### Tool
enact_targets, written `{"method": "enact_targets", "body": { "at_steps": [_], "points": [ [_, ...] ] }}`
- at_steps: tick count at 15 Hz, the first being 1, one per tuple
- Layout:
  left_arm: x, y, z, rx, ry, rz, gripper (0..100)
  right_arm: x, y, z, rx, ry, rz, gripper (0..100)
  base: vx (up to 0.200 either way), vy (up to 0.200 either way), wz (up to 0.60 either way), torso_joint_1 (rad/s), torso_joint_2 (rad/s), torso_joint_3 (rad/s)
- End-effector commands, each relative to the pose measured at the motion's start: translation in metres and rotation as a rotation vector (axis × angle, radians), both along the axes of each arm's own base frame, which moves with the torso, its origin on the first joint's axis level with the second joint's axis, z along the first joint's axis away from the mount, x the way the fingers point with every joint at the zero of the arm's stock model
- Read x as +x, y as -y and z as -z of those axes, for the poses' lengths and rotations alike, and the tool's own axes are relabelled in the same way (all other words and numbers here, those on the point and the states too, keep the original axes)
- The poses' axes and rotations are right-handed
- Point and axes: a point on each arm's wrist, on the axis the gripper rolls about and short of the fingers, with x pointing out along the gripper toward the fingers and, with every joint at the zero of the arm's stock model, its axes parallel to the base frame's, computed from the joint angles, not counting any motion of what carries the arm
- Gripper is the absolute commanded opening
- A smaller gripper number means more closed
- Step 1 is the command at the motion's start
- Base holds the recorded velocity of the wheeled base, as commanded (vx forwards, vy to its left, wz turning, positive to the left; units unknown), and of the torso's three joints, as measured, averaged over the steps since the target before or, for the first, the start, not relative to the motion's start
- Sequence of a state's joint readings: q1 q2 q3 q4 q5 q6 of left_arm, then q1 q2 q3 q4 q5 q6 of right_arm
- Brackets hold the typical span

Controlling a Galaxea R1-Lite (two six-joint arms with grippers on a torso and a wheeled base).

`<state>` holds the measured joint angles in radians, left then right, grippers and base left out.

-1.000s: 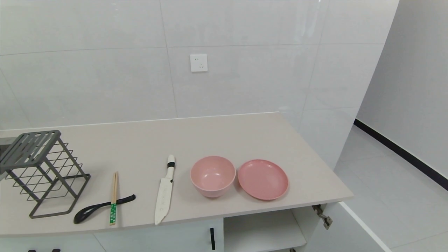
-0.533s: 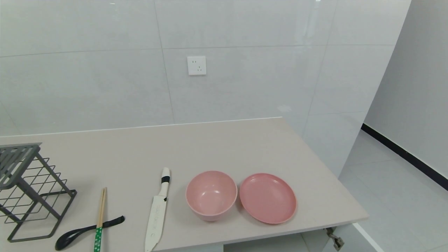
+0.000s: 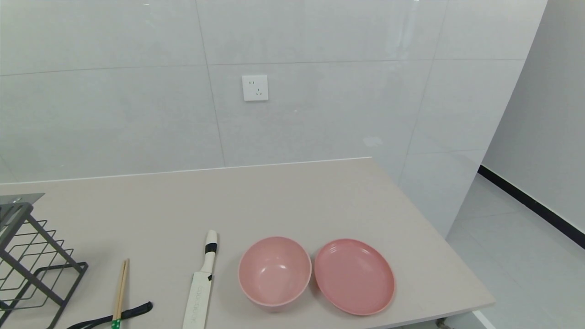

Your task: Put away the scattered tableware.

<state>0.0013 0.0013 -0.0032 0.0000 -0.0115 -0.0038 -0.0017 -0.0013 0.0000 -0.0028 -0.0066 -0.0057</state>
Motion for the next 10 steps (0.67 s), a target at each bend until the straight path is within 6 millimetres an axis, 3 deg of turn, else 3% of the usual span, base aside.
{"method": "enact_targets", "body": {
  "at_steps": [1, 3, 10],
  "points": [
    [0.0001, 0.0, 0.0002, 0.002, -0.003, 0.001, 100, 0.0001, 0.0, -0.0001, 0.0, -0.001, -0.001, 100, 0.0, 0.2, 0.0, 0.012, 0.0, 0.007],
    [0.0, 0.0, 0.0002, 0.002, -0.002, 0.001, 100, 0.0001, 0.0, -0.0001, -0.002, -0.001, -0.001, 100, 0.0, 0.2, 0.0, -0.002, -0.01, 0.002],
    [0.0001, 0.0001, 0.0002, 0.002, -0.003, 0.002, 100, 0.0001, -0.0002, -0.0002, -0.019, 0.0, -0.007, 100, 0.0, 0.0, 0.0, 0.0, 0.0, 0.0]
  ]
}}
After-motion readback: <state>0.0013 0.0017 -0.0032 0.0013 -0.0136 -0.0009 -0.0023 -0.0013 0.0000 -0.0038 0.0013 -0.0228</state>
